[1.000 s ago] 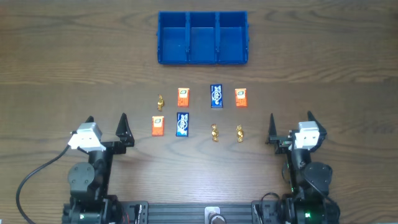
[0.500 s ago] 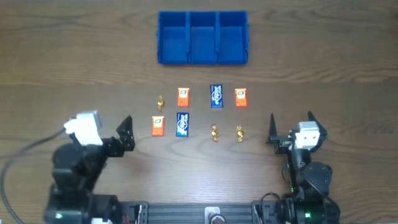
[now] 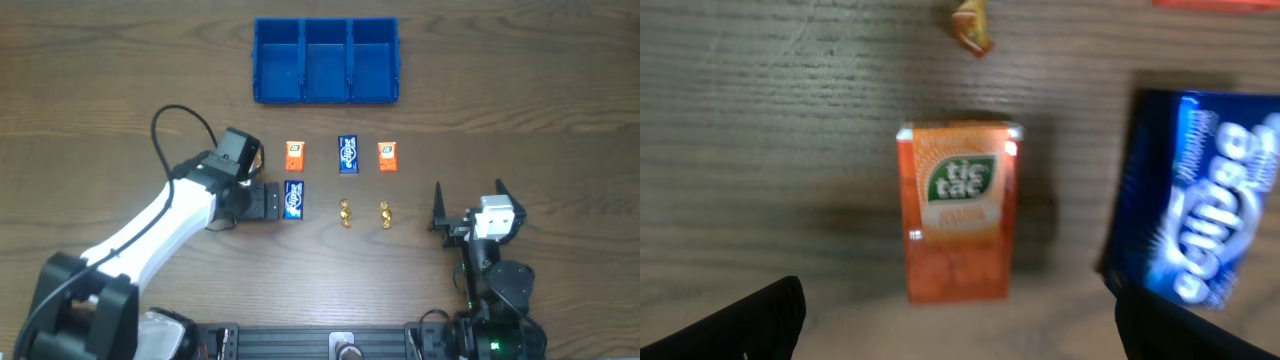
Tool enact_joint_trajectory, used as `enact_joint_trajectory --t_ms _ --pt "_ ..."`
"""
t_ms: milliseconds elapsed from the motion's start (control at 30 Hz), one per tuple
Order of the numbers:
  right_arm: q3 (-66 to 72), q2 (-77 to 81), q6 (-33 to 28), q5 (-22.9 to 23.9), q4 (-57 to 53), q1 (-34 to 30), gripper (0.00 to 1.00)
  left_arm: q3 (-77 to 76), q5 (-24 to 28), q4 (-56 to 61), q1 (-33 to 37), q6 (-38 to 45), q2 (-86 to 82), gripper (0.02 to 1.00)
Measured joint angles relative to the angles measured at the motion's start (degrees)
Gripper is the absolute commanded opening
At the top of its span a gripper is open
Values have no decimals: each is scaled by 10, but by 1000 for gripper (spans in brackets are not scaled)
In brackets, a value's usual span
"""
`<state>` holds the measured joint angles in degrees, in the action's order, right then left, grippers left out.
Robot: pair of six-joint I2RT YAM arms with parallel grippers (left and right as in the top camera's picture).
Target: Sort Candies Into Trays
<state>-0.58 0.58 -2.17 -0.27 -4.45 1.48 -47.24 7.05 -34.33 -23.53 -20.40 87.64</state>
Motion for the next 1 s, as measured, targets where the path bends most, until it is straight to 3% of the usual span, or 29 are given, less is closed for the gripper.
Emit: enact_joint_trajectory --t_ms 500,633,733,1000 --pt "0 0 0 0 0 0 998 0 -50 43 -7 -13 64 794" --pt "0 0 0 0 0 0 998 0 -56 44 -19 -17 64 691" --pt "0 0 0 0 0 0 998 0 -57 44 -26 -22 64 544" --pt "0 0 0 0 0 0 998 0 -57 49 -26 -23 65 277"
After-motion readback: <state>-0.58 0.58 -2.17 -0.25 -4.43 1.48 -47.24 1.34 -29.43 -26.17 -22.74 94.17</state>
